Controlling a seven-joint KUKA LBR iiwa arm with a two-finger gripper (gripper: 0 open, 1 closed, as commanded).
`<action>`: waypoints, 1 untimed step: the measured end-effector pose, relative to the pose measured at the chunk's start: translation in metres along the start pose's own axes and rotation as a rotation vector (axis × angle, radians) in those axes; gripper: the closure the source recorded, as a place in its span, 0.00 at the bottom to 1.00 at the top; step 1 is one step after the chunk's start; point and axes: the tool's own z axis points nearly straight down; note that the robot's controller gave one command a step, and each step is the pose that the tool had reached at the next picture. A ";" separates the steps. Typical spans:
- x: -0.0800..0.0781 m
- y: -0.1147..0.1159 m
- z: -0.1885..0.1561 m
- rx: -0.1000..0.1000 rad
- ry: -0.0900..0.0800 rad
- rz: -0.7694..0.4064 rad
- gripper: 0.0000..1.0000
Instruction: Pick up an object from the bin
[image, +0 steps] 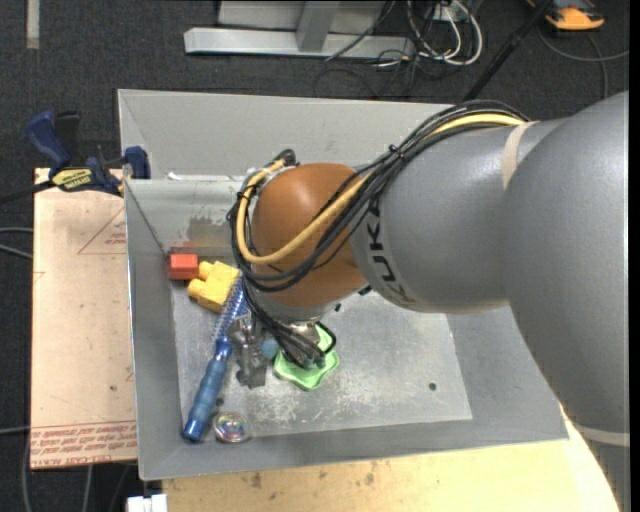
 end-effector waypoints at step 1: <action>-0.002 -0.001 -0.003 0.000 -0.007 0.002 0.00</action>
Offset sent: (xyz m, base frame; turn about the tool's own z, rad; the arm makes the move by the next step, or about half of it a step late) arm 0.0000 0.0000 0.0000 0.0000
